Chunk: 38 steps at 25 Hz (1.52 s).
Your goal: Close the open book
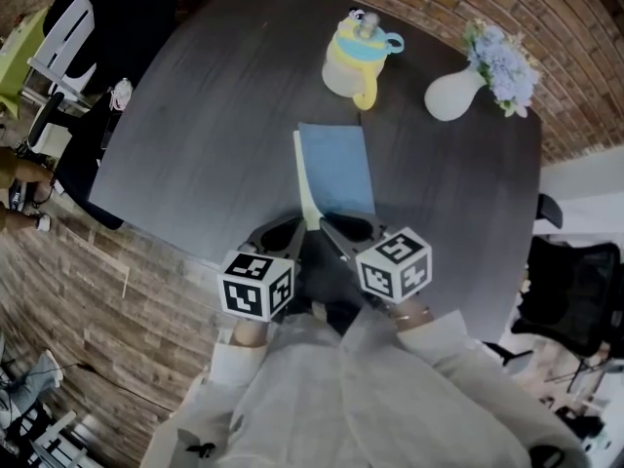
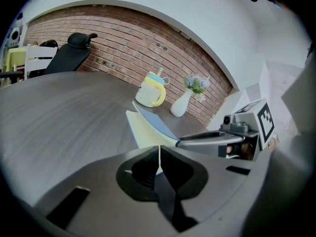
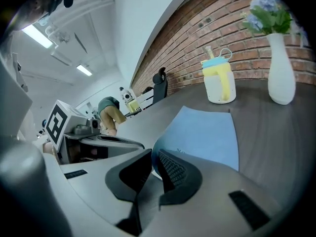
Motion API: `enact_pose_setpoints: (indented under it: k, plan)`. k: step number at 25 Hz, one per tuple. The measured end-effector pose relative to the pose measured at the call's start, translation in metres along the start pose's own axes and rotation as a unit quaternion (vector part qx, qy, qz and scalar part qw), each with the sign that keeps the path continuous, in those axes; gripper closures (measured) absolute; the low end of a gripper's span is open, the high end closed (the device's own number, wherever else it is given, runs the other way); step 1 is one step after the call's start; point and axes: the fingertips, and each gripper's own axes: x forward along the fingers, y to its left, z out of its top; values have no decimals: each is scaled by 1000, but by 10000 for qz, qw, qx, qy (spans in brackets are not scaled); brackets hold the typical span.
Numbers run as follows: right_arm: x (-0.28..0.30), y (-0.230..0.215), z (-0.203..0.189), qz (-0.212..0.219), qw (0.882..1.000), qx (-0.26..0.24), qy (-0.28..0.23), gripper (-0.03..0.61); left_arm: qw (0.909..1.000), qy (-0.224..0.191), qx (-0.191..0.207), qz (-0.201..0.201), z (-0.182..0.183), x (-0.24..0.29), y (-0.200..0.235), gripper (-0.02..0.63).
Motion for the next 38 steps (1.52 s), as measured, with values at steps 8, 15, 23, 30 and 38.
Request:
enact_pose_setpoints:
  k: [8, 15, 23, 30, 38]
  plan:
    - [16, 1, -14, -283, 9985, -112, 457, 545, 9999, 121, 4, 18, -6, -3, 5, 601]
    - [25, 1, -24, -448, 9970, -105, 620, 545, 9999, 149, -5, 2, -11, -5, 4, 601]
    - [31, 0, -32, -603, 9950, -179, 769, 541, 9998, 139, -73, 84, -15, -9, 10, 601]
    - [36, -1, -36, -635, 9935, -305, 899, 532, 9998, 158, -66, 140, -15, -9, 11, 601]
    - [38, 1, -39, -573, 9934, -383, 918, 515, 9996, 216, -7, 158, -12, -5, 9, 601]
